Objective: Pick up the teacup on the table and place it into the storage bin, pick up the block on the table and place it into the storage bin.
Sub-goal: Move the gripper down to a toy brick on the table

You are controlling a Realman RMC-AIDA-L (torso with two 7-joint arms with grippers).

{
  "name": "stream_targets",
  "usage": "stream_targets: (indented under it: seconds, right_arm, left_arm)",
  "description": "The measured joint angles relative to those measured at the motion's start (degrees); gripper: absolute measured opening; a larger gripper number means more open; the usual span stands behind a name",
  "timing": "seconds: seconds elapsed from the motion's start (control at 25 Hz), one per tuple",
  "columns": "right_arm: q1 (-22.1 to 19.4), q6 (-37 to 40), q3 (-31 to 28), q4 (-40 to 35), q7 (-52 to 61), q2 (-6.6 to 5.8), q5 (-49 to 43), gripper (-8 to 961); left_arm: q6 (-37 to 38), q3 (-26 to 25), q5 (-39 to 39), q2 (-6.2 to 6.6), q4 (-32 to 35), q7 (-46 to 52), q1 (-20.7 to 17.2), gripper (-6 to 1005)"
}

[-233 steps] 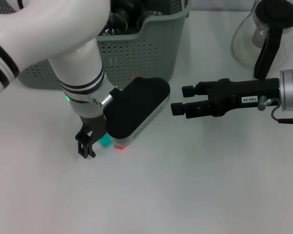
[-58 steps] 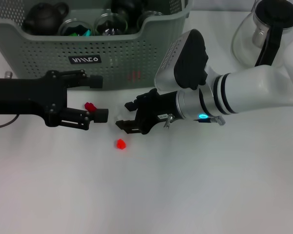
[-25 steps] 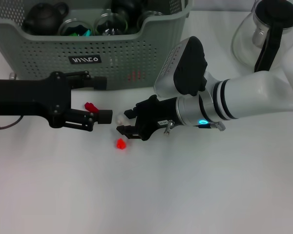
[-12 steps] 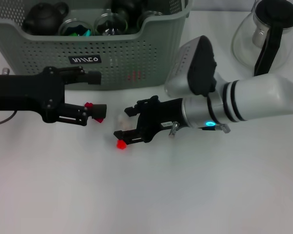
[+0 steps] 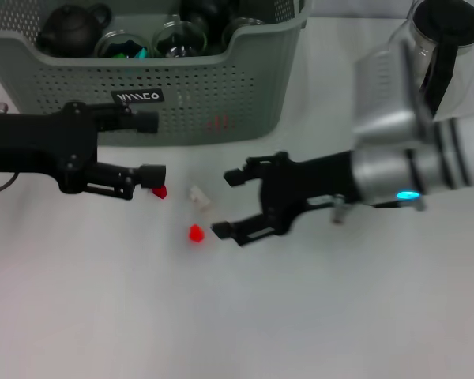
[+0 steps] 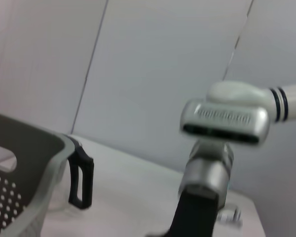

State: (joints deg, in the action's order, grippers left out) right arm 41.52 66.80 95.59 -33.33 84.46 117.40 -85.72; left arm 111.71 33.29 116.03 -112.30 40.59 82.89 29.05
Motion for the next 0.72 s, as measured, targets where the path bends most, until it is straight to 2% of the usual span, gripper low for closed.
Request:
stream_targets:
  seconds: [0.2, 0.24, 0.28, 0.32, 0.44, 0.56, 0.6, 0.72]
  right_arm:
    - [-1.6, 15.6, -12.9, 0.6, 2.1, -2.88, -4.5, 918]
    - [-2.0, 17.6, -14.8, 0.6, 3.1, -3.48, -5.2, 922]
    - [-2.4, 19.7, -16.7, 0.5, 4.2, -4.07, -6.2, 921]
    - [-2.8, 21.5, -18.5, 0.4, 5.3, -4.56, -7.3, 921]
    - [-3.9, 25.7, -23.0, 0.1, 7.9, -5.56, -11.0, 919]
    - [-4.5, 28.1, -27.4, 0.1, 9.4, -6.04, -14.7, 915]
    - [-4.6, 28.4, -28.7, 0.1, 9.8, -6.08, -15.9, 915]
    - [-4.7, 28.7, -31.5, 0.1, 10.4, -6.11, -18.5, 915]
  left_arm:
    - [-0.5, 1.5, 2.4, -0.66, 3.4, 0.9, 0.2, 947]
    - [-1.3, 2.4, 4.5, -1.73, 6.1, 2.2, 0.8, 947]
    - [-1.3, 2.4, 4.5, -1.73, 6.1, 2.2, 0.8, 947]
    - [-2.4, 2.9, 6.3, -2.98, 8.3, 3.2, 1.4, 947]
    - [-4.6, 4.1, 9.5, -5.36, 12.2, 5.5, 2.2, 947]
    - [-6.4, 6.7, 13.7, -7.87, 18.1, 9.6, 3.3, 947]
    - [-6.9, 9.0, 15.8, -9.27, 22.1, 13.4, 4.3, 947]
    - [-7.0, 12.0, 17.6, -10.3, 25.6, 17.8, 5.4, 947]
